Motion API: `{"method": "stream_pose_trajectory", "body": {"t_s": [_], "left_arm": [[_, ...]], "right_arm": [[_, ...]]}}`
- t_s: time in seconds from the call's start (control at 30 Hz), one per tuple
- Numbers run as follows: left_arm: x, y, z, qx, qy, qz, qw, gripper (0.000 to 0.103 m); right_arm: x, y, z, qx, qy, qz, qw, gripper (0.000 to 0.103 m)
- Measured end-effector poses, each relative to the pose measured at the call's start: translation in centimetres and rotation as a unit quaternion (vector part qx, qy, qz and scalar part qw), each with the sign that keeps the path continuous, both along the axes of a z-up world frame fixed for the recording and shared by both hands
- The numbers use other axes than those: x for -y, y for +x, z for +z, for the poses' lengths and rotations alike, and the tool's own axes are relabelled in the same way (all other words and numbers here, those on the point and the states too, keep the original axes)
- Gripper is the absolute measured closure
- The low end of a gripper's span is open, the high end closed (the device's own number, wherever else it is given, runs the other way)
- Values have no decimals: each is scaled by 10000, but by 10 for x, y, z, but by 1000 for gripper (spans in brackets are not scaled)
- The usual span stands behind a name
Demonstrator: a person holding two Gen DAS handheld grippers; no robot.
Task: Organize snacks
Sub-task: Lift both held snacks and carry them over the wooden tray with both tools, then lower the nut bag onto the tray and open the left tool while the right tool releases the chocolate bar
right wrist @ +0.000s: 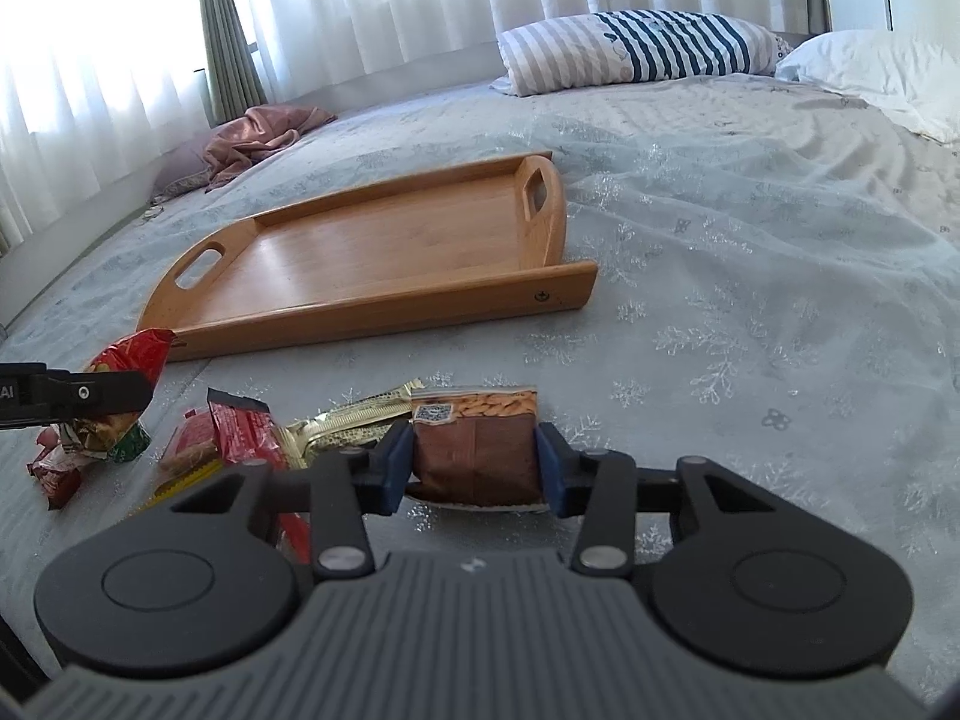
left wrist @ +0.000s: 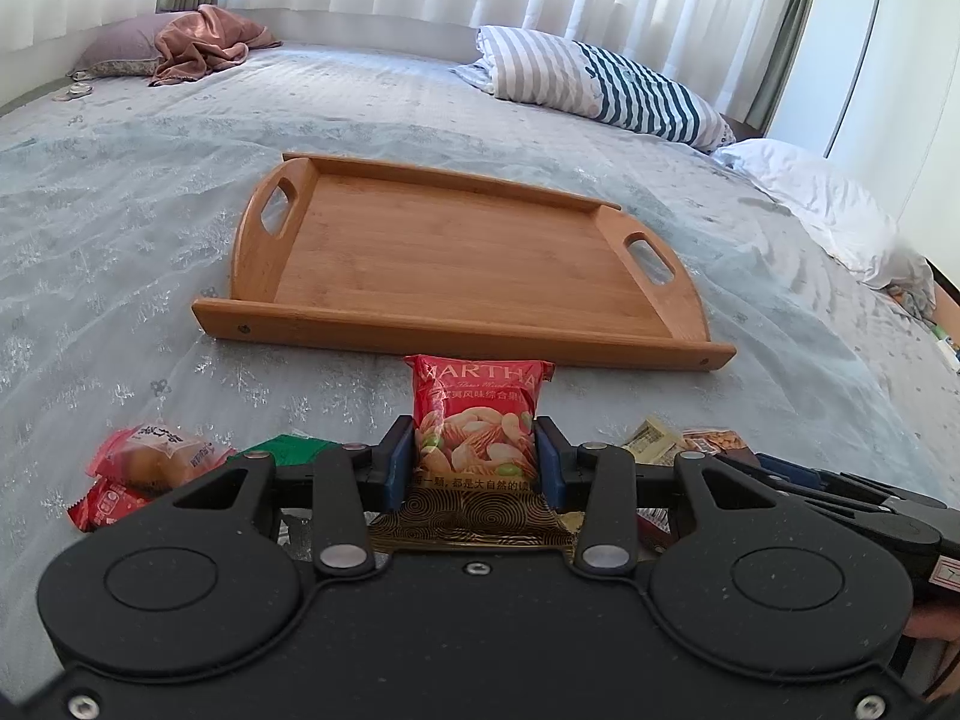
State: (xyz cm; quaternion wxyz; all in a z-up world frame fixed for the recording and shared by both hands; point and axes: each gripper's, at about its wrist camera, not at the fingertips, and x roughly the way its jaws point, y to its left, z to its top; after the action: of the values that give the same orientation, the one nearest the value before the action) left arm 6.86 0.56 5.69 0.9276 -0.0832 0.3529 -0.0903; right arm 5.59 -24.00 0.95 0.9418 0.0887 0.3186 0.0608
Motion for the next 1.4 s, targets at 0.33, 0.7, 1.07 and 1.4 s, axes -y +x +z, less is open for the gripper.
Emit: {"method": "stream_pose_trajectory", "body": {"t_s": [0.33,0.7,1.07,1.4], "left_arm": [[3,27,12,-23,-203,37,9998,64],[15,97,19,-64,-118,224,9997,63],[25,163,12,-131,-97,274,9995,63],[38,210,-4,-105,669,405,9969,63]], "right_arm": [[0,19,29,242,-11,-16,9997,55],[-3,80,43,267,-33,59,9996,54],[-7,142,36,148,-143,182,9996,54],[-20,184,21,30,-291,250,9993,54]]}}
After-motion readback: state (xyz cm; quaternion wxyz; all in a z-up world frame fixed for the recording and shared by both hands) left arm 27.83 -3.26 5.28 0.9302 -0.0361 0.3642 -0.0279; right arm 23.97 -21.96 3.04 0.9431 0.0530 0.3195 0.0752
